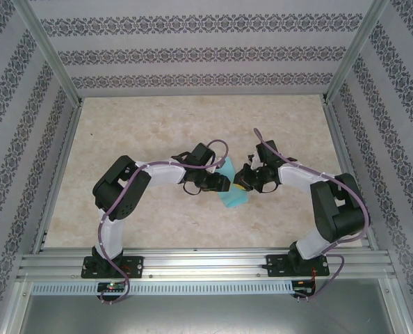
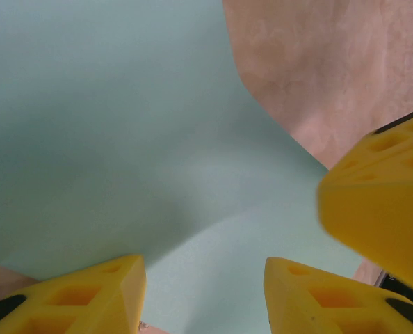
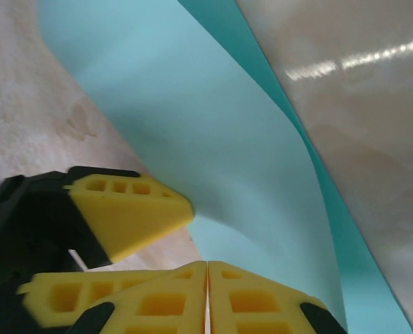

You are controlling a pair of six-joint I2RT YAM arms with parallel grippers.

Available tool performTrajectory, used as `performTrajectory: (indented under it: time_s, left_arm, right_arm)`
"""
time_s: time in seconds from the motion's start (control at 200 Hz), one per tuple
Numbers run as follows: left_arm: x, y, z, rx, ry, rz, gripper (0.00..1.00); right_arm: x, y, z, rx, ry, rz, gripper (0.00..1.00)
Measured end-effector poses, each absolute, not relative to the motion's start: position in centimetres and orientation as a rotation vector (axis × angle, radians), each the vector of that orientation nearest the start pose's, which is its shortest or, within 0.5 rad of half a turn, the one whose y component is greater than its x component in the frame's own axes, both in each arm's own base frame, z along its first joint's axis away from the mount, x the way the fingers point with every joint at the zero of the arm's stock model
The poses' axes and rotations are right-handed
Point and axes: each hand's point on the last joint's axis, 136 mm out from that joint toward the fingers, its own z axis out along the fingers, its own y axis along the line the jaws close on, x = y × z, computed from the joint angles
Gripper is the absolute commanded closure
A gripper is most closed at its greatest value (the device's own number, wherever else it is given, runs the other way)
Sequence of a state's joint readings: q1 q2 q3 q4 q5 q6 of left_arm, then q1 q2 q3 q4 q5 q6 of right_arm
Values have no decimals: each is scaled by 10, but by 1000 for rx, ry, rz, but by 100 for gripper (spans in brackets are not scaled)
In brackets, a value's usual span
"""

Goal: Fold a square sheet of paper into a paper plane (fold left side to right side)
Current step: Hold the square sheet of paper at the center of the table, then first fold the square sheet of paper in half at the center of the table.

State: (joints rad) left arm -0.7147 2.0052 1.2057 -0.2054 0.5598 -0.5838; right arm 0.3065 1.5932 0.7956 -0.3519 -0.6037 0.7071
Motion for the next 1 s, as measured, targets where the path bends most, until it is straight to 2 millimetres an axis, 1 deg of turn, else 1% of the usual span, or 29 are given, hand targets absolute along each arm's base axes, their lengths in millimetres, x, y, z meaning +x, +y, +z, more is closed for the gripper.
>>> performTrajectory:
  time_s: [0.135,0.455,0.64,0.834,0.914,1.004]
  left_arm:
    - [290,-372,34,414,2786,-1129,50]
    - [292,-370,33,402,2798,-1103,49]
    - [292,-370,34,402,2797,-1106,47]
    - [293,-371,35,375,2804,-1117,48]
    - [296,-369,36,352,2805,-1122,49]
    - [303,-365,37,313,2800,-1124,49]
  right_arm:
    - [274,189,33,407,2902,1049,90]
    - [268,177,11,428,2970,915,90]
    - [268,177,11,400,2969,912,90]
    - [268,177,11,389,2969,909,90]
    - [268,176,11,389,2969,908,90]
    - [268,176,10,390,2970,904,91]
